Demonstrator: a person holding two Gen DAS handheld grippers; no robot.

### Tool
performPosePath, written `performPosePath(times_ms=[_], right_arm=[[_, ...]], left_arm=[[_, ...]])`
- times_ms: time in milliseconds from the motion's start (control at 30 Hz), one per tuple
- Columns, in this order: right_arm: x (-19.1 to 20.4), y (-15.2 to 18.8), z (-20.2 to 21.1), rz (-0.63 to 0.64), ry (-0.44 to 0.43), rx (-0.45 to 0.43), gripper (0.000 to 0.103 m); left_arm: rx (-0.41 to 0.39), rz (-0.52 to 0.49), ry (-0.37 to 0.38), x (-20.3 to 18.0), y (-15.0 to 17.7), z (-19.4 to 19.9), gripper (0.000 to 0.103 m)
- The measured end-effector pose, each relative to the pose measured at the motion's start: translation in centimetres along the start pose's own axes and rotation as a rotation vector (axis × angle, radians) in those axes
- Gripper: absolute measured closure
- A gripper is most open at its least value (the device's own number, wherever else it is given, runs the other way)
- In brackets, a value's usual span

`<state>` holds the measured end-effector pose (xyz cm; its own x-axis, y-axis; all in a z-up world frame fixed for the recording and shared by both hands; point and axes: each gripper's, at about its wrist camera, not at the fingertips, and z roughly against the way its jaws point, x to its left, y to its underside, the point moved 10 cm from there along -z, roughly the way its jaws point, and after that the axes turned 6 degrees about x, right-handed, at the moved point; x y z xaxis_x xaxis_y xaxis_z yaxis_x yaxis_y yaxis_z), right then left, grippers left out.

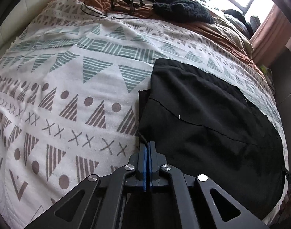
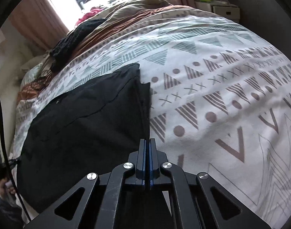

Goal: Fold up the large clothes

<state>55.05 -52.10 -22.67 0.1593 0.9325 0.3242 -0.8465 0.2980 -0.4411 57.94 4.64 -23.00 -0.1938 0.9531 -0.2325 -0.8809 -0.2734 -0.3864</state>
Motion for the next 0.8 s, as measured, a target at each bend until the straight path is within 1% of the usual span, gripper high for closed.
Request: performPosePath(times_ms=[167, 200, 267, 300, 333, 367, 400, 433, 500, 600, 667, 733, 800], right_arm=[[-0.8, -0.1, -0.1, -0.053, 0.06, -0.019, 0.101], [-0.8, 0.0, 0.0, -0.063, 0.061, -0.015, 0.099], [-0.5, 0.4, 0.3, -0.064, 0.049, 0.008, 0.082], [-0.3, 0.7, 0.7, -0.053, 0.048, 0.01, 0.076], [-0.1, 1.0, 1.4, -0.035, 0.065, 0.003, 0.063], [0.0, 1.2, 1.9, -0.021, 0.083, -0.007, 0.056], [0.1, 1.4, 2.6, -0.007, 0.099, -0.017, 0.055], [0.4, 1.7, 3.3, 0.005, 0.104, -0.025, 0.052], [1.0, 2.3, 4.6, 0.021, 0.097, -0.039, 0.049], [2.0, 3.3, 6.1, 0.038, 0.098, -0.064, 0.045], [2.7, 3.9, 6.9, 0.057, 0.107, -0.08, 0.045], [3.6, 4.6, 7.6, 0.07, 0.11, -0.098, 0.045], [4.5, 5.4, 7.9, 0.077, 0.109, -0.089, 0.045]], left_arm=[[0.037, 0.002, -0.026, 0.0, -0.4, -0.6, 0.101], [0.043, 0.011, -0.023, 0.1, -0.2, -0.3, 0.098], [0.054, 0.018, -0.007, 0.3, 0.2, 0.2, 0.093], [0.061, 0.018, 0.014, 0.4, 0.6, 0.6, 0.083], [0.062, 0.02, 0.025, 0.5, 1.1, 0.9, 0.066], [0.055, 0.023, 0.025, 0.6, 1.4, 1.4, 0.057], [0.036, 0.029, 0.02, 0.9, 1.6, 2.0, 0.044], [0.012, 0.033, 0.021, 1.1, 1.9, 2.7, 0.036], [-0.008, 0.044, 0.028, 1.4, 2.8, 3.7, 0.033], [-0.008, 0.059, 0.047, 1.9, 4.2, 4.6, 0.033], [-0.005, 0.07, 0.067, 2.2, 5.2, 5.1, 0.033], [0.011, 0.081, 0.11, 2.4, 6.4, 5.3, 0.033], [0.016, 0.089, 0.127, 2.6, 7.4, 5.7, 0.033]])
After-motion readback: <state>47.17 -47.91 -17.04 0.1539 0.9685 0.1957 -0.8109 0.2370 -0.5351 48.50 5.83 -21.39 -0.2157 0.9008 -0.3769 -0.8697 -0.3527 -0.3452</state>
